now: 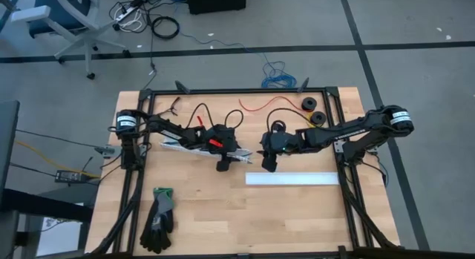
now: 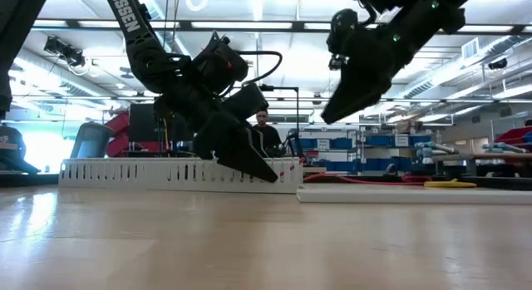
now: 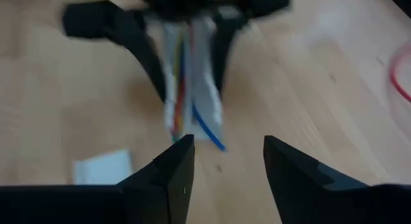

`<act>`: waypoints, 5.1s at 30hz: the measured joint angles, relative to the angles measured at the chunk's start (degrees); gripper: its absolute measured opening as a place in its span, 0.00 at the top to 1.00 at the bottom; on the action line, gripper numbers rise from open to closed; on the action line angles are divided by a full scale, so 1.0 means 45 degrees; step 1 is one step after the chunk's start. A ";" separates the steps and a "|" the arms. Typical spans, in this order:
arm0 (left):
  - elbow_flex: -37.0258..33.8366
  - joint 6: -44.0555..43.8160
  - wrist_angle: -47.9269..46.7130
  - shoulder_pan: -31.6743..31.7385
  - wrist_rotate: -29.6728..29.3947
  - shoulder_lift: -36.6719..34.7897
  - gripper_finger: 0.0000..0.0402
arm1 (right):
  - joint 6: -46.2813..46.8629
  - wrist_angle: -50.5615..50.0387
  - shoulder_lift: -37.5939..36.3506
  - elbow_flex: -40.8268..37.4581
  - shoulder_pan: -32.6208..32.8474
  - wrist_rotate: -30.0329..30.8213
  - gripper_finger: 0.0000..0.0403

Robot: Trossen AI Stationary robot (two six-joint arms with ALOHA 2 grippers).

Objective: Ziptie cables
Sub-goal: Close the cable duct

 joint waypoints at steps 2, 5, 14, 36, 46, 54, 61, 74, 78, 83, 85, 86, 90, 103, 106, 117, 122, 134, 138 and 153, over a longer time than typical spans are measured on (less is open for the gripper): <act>0.0000 -0.0060 0.0035 0.0000 -0.0001 0.0000 0.39 | 0.0274 -0.0396 0.0028 -0.0013 0.0001 0.0207 0.58; 0.0000 -0.0342 0.0072 0.0000 -0.0006 0.0000 0.39 | 0.0656 -0.0428 0.0019 -0.0015 0.0109 -0.0017 0.58; -0.0019 -0.0393 0.0319 -0.0005 -0.0006 0.0000 0.39 | 0.2479 -0.1090 0.0024 -0.0017 0.1425 -0.0409 0.58; -0.0015 -0.1093 0.0786 -0.0005 -0.0420 -0.0024 0.23 | 0.7068 0.0130 0.0044 -0.2574 0.3659 0.0899 0.58; -0.0005 -0.1938 0.1693 -0.0397 0.0813 -0.1346 0.22 | 0.5727 0.2274 0.0044 -0.2574 0.4049 0.0733 0.58; 0.0010 -0.1070 -0.2438 -0.2315 -0.3492 -0.4043 0.26 | 0.5513 0.2158 0.0049 -0.2569 0.4300 0.0129 0.58; 0.0010 -0.2489 -0.4342 -0.4239 -0.5720 -0.4317 0.26 | 0.5363 0.2015 0.0053 -0.2520 0.4917 0.0446 0.61; 0.0000 -0.3109 -0.3520 -0.4658 -0.7579 -0.2540 0.26 | 0.4554 0.0704 0.1066 -0.2511 0.5368 0.0530 0.69; 0.0000 -0.3256 -0.2984 -0.4624 -0.7639 -0.1945 0.26 | 0.4322 0.0720 0.1851 -0.2394 0.5325 0.0398 0.69; 0.0000 -0.3286 -0.2837 -0.4531 -0.7685 -0.1783 0.26 | 0.3626 0.0707 0.2306 -0.2380 0.5266 0.1152 0.71; 0.0000 -0.3288 -0.2827 -0.4512 -0.7685 -0.1783 0.26 | 0.3097 0.0708 0.2302 -0.2390 0.5166 0.1083 0.74; 0.0000 -0.3288 -0.2783 -0.4492 -0.7685 -0.1783 0.26 | 0.2883 0.0713 0.2267 -0.2390 0.5132 0.1106 0.77; 0.0000 -0.3284 -0.2632 -0.4459 -0.7681 -0.1783 0.27 | 0.2716 0.0982 0.2071 -0.2438 0.4994 0.1083 0.92; 0.0010 -0.2848 -0.2877 -0.4464 -0.7795 -0.2831 0.27 | 0.1700 0.1845 0.0214 -0.2457 0.4822 0.1656 1.00; 0.0024 -0.2667 -0.3593 -0.4469 -0.8079 -0.3504 0.27 | 0.1186 0.1962 -0.0244 -0.2448 0.4393 0.1932 1.00; 0.0019 -0.3402 -0.6915 -0.4488 -0.9637 -0.5297 0.27 | -0.0526 0.2171 -0.0355 -0.2448 0.0292 -0.1949 1.00; 0.0019 -0.3672 -0.7457 -0.4488 -0.9680 -0.5348 0.27 | -0.0966 0.2175 -0.0374 -0.2163 -0.0939 -0.4848 1.00; 0.0019 -0.3721 -0.7442 -0.4488 -0.9715 -0.5348 0.27 | -0.0963 0.1104 -0.0283 -0.1928 -0.2007 -0.7143 1.00; 0.0019 -0.3721 -0.7446 -0.4488 -0.9771 -0.5348 0.27 | -0.0959 0.1196 0.0128 -0.1911 -0.2351 -0.7171 1.00; 0.0010 -0.3728 -0.7639 -0.4488 -1.0082 -0.5338 0.27 | -0.1654 0.2041 0.1146 -0.0652 -0.2748 -0.7259 0.79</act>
